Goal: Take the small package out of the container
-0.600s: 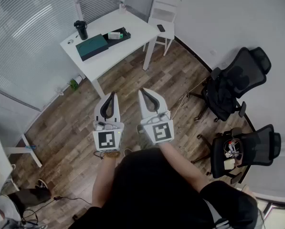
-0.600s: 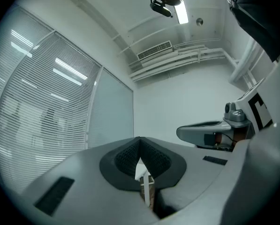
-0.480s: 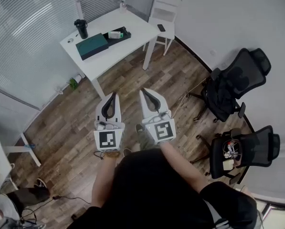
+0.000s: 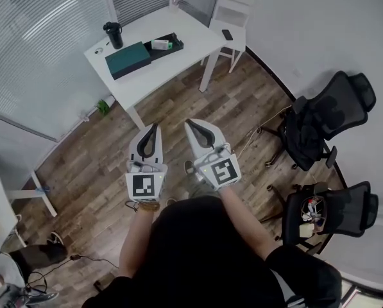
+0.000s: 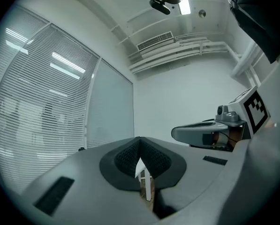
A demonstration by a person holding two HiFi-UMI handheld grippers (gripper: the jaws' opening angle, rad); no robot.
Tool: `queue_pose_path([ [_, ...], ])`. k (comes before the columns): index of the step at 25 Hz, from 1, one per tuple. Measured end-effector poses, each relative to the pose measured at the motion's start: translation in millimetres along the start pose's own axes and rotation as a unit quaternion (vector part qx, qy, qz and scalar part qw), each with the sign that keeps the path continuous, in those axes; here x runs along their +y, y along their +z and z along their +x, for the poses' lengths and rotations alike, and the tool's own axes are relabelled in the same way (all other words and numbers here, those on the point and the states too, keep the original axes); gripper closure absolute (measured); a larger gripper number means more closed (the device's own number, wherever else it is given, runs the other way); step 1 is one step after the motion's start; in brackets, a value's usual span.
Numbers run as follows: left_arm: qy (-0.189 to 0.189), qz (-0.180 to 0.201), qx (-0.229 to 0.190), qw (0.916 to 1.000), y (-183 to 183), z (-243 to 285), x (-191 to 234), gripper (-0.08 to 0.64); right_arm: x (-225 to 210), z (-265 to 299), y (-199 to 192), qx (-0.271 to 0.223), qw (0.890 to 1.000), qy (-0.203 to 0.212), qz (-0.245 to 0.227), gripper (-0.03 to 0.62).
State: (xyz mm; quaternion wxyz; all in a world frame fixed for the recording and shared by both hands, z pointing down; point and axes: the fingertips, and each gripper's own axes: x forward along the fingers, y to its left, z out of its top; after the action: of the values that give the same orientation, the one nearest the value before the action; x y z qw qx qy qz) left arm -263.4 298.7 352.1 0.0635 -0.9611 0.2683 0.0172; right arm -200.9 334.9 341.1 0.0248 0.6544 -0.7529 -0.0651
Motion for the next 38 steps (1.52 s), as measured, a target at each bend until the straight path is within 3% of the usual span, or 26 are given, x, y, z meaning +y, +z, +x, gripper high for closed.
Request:
queue_pose_path([
  [7, 0.015, -0.020, 0.036, 0.9990, -4.3, 62.4, -5.9, 0.561, -62.4, 29.7, -15.6, -0.004, 1.000, 0.017, 0.013, 0.594],
  [21, 0.074, -0.027, 0.034, 0.9964, -20.7, 198.3, 0.9, 0.562, -193.9, 100.8, -62.5, 0.019, 0.994, 0.101, 0.029, 0.593],
  [29, 0.097, -0.025, 0.045, 0.9940, -32.6, 243.5, 9.3, 0.561, -235.6, 144.7, -77.1, 0.003, 0.988, 0.142, 0.051, 0.592],
  [38, 0.098, -0.027, 0.056, 0.9933, -58.3, 296.1, 42.4, 0.561, -270.6, 198.1, -93.4, 0.007, 0.990, 0.138, 0.037, 0.592],
])
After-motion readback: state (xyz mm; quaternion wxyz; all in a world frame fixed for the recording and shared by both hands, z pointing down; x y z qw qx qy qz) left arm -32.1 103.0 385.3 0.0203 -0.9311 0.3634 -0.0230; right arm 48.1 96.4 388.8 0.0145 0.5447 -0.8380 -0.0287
